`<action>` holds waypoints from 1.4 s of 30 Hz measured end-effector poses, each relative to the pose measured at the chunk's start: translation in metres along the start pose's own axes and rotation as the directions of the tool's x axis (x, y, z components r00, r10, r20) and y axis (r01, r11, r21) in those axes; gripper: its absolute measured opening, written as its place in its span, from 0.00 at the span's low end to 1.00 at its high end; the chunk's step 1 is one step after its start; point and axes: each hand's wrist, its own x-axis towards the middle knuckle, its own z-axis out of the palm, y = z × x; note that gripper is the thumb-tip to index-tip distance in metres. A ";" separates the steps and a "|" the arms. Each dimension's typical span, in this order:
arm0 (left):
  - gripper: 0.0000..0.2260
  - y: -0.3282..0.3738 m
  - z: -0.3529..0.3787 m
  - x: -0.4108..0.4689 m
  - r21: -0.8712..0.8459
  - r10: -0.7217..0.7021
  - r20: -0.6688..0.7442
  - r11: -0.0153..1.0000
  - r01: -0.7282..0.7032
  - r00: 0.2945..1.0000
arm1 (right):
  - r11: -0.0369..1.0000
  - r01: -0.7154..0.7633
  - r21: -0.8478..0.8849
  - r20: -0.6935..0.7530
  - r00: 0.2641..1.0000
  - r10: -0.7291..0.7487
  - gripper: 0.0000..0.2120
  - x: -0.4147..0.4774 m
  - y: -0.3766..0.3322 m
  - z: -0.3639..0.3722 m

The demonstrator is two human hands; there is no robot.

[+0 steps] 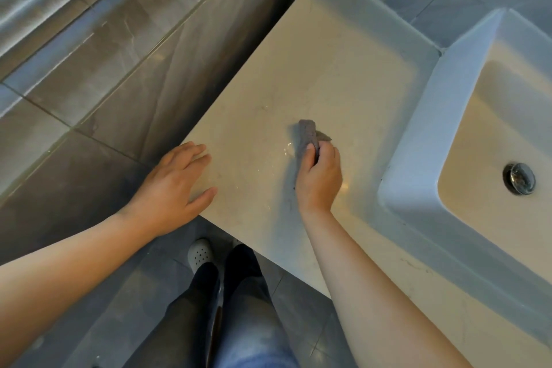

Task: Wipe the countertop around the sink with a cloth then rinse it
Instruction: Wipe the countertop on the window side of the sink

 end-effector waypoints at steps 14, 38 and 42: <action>0.31 -0.006 0.004 0.000 0.028 0.015 0.024 0.999 -0.016 1.000 | 0.980 0.110 0.167 0.002 0.994 -0.112 0.09 0.060 -0.020 -0.044; 0.30 -0.011 0.009 -0.001 0.009 0.037 -0.025 0.999 -0.037 0.999 | 0.959 0.166 0.229 0.332 0.913 -0.238 0.06 0.002 -0.045 0.027; 0.32 -0.014 0.008 -0.008 -0.009 0.047 -0.035 0.999 -0.048 0.998 | 0.934 0.106 0.341 0.254 0.946 -0.200 0.07 0.022 -0.053 -0.004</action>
